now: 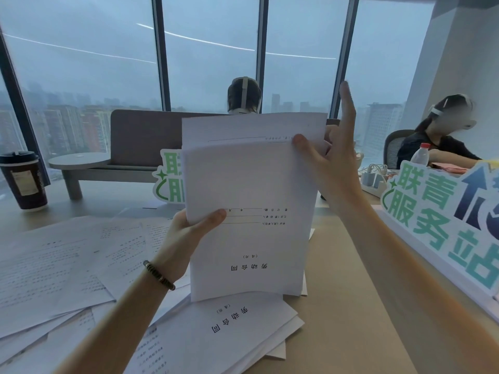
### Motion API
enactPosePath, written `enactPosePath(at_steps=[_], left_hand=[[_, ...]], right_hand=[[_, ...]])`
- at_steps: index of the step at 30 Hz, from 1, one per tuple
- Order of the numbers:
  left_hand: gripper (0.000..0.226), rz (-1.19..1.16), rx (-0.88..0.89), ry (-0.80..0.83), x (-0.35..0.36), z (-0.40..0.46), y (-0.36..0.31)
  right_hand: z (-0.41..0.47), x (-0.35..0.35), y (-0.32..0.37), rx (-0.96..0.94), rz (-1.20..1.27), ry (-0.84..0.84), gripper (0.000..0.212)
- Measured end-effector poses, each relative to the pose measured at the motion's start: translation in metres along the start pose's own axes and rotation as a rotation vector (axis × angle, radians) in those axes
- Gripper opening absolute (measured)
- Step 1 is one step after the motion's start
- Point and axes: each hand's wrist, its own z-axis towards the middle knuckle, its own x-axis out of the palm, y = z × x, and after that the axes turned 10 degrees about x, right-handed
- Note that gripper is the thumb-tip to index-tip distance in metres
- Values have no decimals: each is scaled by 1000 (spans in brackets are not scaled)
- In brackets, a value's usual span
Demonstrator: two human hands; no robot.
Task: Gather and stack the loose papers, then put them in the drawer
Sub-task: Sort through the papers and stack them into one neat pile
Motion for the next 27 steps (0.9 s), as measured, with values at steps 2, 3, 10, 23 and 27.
enactPosePath(at_steps=[2, 3, 10, 23, 27], left_hand=[[49, -3, -11, 5, -1, 1, 1], [56, -9, -13, 8, -2, 1, 1], [65, -32, -47, 40, -4, 2, 4], [61, -46, -88, 82, -7, -6, 24], [43, 14, -94, -16, -5, -5, 31]], right_hand=[[1, -2, -2, -78, -98, 50, 81], [2, -4, -2, -103, -175, 68, 73], [-3, -3, -5, -155, -338, 61, 42], [-27, 6, -38, 286, 231, 148, 89], [-61, 16, -84, 614, 335, 284, 44]])
